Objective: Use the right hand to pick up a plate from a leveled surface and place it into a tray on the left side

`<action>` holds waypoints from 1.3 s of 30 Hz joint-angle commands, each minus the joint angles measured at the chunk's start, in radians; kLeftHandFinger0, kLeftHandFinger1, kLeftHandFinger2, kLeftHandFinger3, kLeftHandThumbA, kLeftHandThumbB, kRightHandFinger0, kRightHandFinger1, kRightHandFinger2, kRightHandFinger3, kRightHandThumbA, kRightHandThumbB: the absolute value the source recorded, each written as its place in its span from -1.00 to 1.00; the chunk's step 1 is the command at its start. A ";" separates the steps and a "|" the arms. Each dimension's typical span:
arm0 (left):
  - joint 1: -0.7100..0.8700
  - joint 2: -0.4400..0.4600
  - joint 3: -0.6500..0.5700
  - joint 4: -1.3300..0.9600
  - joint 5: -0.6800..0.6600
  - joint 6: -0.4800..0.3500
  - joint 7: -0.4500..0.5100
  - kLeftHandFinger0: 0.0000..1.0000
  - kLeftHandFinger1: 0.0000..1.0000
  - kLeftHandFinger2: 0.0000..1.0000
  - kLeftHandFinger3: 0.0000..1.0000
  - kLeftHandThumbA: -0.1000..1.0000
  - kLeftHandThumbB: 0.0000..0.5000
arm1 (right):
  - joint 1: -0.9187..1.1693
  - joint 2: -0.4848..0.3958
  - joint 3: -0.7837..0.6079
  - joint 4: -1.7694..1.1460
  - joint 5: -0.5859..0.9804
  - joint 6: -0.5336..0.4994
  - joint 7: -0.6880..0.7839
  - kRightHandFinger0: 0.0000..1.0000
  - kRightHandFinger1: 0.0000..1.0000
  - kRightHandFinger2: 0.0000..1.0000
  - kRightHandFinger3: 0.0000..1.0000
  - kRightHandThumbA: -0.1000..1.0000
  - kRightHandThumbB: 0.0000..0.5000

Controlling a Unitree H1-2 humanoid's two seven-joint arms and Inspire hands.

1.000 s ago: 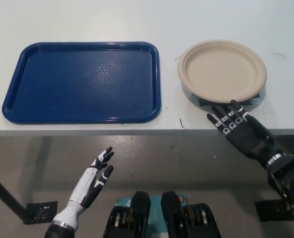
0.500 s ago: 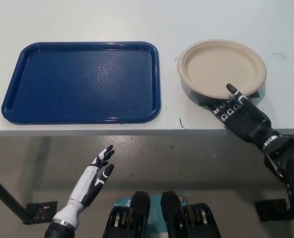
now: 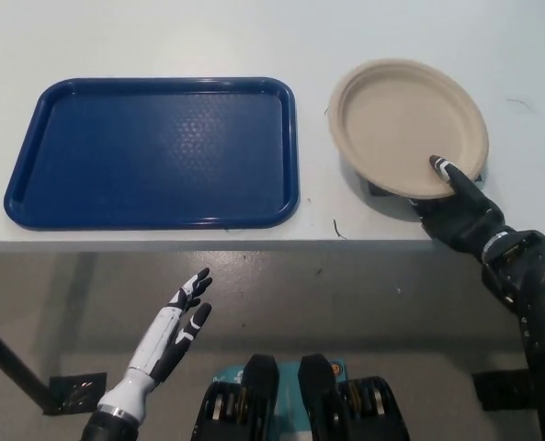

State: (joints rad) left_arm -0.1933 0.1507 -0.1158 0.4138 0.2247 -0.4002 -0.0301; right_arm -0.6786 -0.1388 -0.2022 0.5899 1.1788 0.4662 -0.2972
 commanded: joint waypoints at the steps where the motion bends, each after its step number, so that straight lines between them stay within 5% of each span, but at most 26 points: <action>1: -0.020 0.016 -0.002 -0.018 -0.001 -0.032 -0.004 1.00 1.00 1.00 1.00 1.00 1.00 | -0.013 -0.004 -0.012 -0.019 -0.034 0.004 -0.099 -1.00 -0.81 0.14 -0.02 -1.00 -0.90; 2: -0.021 0.015 -0.002 -0.017 -0.005 -0.032 -0.006 1.00 1.00 1.00 1.00 1.00 1.00 | -0.010 -0.005 -0.009 -0.025 -0.030 0.004 -0.104 -1.00 -0.77 0.16 -0.08 -1.00 -0.89; 4: -0.021 0.014 -0.001 -0.015 -0.008 -0.030 -0.008 1.00 1.00 1.00 1.00 1.00 1.00 | 0.002 -0.006 -0.002 -0.049 -0.029 0.004 -0.106 -1.00 -0.74 0.10 0.30 -1.00 -0.90; 11: -0.035 0.018 0.002 -0.010 -0.013 -0.037 -0.014 1.00 1.00 1.00 1.00 1.00 1.00 | 0.086 -0.038 0.106 -0.379 -0.084 0.004 -0.119 -1.00 -0.77 -0.07 0.67 -1.00 -1.00; 17: -0.038 0.019 0.001 -0.010 -0.011 -0.035 -0.016 1.00 1.00 1.00 1.00 1.00 1.00 | 0.123 -0.095 0.191 -0.701 -0.081 0.004 -0.185 -1.00 -0.65 0.07 1.00 -1.00 -0.96; 23: -0.037 0.024 -0.003 -0.016 -0.006 -0.027 -0.022 1.00 1.00 1.00 1.00 1.00 1.00 | 0.133 -0.156 0.256 -1.012 -0.022 0.004 -0.271 -1.00 -0.49 0.07 1.00 -1.00 -0.93; 24: -0.038 0.023 -0.003 -0.015 -0.007 -0.029 -0.021 1.00 1.00 1.00 1.00 1.00 1.00 | 0.132 -0.162 0.264 -1.034 -0.014 0.004 -0.283 -1.00 -0.51 0.07 0.79 -1.00 -0.72; 25: -0.037 0.023 -0.003 -0.017 -0.008 -0.024 -0.023 1.00 1.00 1.00 1.00 1.00 1.00 | 0.126 -0.162 0.269 -1.062 0.003 0.004 -0.302 -1.00 -0.56 0.06 0.88 -1.00 -0.92; 26: -0.041 0.024 -0.001 -0.011 -0.013 -0.027 -0.025 1.00 1.00 1.00 1.00 1.00 1.00 | 0.116 -0.156 0.275 -1.083 0.014 0.004 -0.319 -1.00 -0.48 0.08 1.00 -1.00 -0.91; 30: -0.038 0.028 -0.004 -0.017 -0.011 -0.020 -0.030 1.00 1.00 1.00 1.00 1.00 1.00 | 0.078 -0.167 0.317 -1.056 -0.016 0.004 -0.268 -1.00 -0.47 0.05 0.97 -1.00 -1.00; 32: -0.037 0.028 -0.007 -0.016 -0.003 -0.018 -0.030 1.00 1.00 1.00 1.00 1.00 1.00 | 0.032 -0.169 0.363 -1.001 -0.039 0.004 -0.260 -1.00 -0.47 0.04 0.76 -1.00 -1.00; 35: -0.032 0.028 -0.011 -0.020 -0.003 -0.013 -0.034 1.00 1.00 1.00 1.00 1.00 1.00 | -0.022 -0.140 0.400 -0.917 -0.039 0.004 -0.282 -1.00 -0.46 0.08 0.98 -1.00 -0.88; 39: -0.035 0.025 -0.014 -0.019 -0.003 -0.018 -0.036 1.00 1.00 1.00 1.00 1.00 1.00 | -0.121 -0.102 0.463 -0.762 -0.045 0.004 -0.279 -1.00 -0.55 0.15 1.00 -1.00 -0.74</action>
State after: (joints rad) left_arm -0.2031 0.1591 -0.1231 0.4159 0.2243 -0.3973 -0.0521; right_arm -0.6941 -0.2638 0.2115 -0.2521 1.1228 0.4687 -0.5516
